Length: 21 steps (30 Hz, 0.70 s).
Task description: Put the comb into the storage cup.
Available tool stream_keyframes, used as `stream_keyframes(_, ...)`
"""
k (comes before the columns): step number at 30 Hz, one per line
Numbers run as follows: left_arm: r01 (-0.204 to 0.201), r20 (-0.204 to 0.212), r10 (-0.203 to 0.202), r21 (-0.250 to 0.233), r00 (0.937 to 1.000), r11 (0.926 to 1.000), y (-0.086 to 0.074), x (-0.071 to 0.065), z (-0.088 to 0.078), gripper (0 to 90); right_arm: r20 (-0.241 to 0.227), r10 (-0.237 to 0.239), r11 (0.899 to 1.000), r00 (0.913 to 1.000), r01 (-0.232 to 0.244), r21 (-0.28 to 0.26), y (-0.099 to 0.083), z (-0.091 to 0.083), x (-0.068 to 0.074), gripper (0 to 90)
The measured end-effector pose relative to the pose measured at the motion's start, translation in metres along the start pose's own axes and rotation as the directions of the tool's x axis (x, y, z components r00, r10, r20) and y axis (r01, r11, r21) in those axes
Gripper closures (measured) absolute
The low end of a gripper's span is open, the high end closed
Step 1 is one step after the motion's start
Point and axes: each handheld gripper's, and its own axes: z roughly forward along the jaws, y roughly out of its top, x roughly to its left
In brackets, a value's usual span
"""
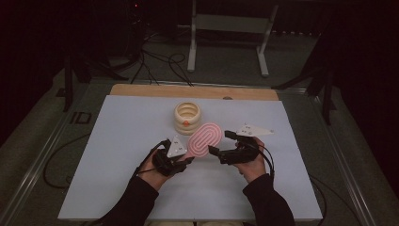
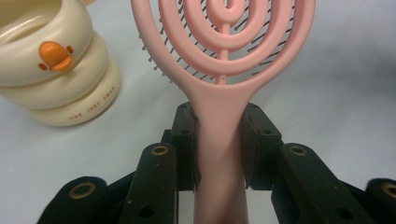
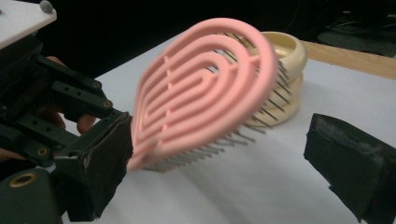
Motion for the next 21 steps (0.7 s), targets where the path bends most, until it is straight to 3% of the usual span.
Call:
stream_keyframes(15,-0.037,0.001,0.037,-0.051,0.9993,0.998,0.003,-0.007,-0.003,70.9,-0.052,0.065,0.997,0.9965,-0.063,0.04,0.005,0.011,0.002,9.3)
stream_keyframes(16,-0.044,-0.003,0.044,-0.055,0.999,0.9975,0.003,-0.007,-0.003,70.8,-0.064,0.071,0.997,0.9954,-0.069,0.039,0.006,0.011,0.003,14.4)
stream_keyframes(21,-0.048,-0.005,0.048,-0.066,0.9988,0.9966,0.003,-0.008,-0.003,70.8,-0.079,0.075,0.996,0.9941,-0.071,0.053,0.008,0.013,0.005,20.8)
